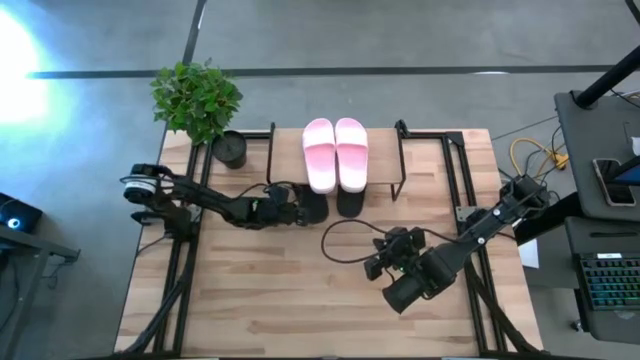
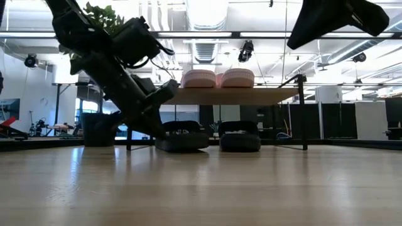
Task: Pick and place slides into the shelf
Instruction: Adjust the black slippers
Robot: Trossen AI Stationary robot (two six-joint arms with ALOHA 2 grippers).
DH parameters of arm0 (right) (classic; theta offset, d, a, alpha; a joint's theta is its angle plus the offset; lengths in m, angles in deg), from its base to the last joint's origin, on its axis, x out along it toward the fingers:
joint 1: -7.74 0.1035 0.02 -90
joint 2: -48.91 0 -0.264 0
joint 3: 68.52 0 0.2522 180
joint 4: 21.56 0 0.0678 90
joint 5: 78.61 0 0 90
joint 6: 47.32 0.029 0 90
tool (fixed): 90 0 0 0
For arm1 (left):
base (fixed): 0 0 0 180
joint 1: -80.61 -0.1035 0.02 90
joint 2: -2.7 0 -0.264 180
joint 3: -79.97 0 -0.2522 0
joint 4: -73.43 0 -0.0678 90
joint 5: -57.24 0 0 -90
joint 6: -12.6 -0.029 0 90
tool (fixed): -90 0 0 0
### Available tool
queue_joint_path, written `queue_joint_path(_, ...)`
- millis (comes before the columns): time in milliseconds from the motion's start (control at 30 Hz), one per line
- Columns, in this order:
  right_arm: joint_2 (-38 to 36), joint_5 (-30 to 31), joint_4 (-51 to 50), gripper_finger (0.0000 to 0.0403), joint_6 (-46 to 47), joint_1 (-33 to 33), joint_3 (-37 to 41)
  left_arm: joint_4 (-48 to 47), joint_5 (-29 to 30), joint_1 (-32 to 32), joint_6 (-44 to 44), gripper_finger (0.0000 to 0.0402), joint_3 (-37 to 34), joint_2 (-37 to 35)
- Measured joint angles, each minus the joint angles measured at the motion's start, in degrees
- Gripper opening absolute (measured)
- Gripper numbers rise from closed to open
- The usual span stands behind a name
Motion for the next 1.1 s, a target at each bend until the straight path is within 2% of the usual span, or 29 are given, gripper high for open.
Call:
queue_joint_path(133,0.04,-2.98,-0.03,0.0011,0.54,0.0,0.75,-7.02,1.32,0.91,-3.11,0.0002,0.25,-3.94)
queue_joint_path(367,-0.34,-7.21,3.94,0.0011,-5.21,-0.53,1.53,-26.13,5.63,7.0,-3.72,0.0002,0.13,-18.84)
queue_joint_path(467,-0.83,-12.58,15.63,0.0014,-11.98,-3.35,3.82,-29.31,7.82,11.47,-3.62,0.0002,-0.01,-25.41)
queue_joint_path(633,0.35,-21.09,44.41,0.0038,-28.37,-10.34,8.95,-31.07,14.35,18.77,-3.21,0.0001,-0.1,-33.94)
queue_joint_path(700,1.74,-22.86,49.06,0.005,-31.18,-13.84,9.77,-33.28,16.16,21.06,-2.49,0.0001,-0.1,-36.03)
queue_joint_path(800,4.03,-23.95,49.15,0.0052,-34.94,-18.31,8.4,-39.73,17.14,23.62,3.85,0.0001,-0.14,-37.82)
queue_joint_path(900,7.18,-23.93,48.87,0.0032,-42.92,-21.08,4.52,-46.43,17.2,26.43,9.47,0.0,-0.51,-38.07)
queue_joint_path(967,9.86,-23.95,46.92,0.0015,-46.49,-22.55,1.13,-48.84,17.08,28.41,12.48,0.0,-0.53,-37.88)
queue_joint_path(1100,15.81,-22.46,41.81,0.0009,-49.38,-24.46,-4.73,-49.54,17.09,31.84,14.85,0.0,-0.53,-37.07)
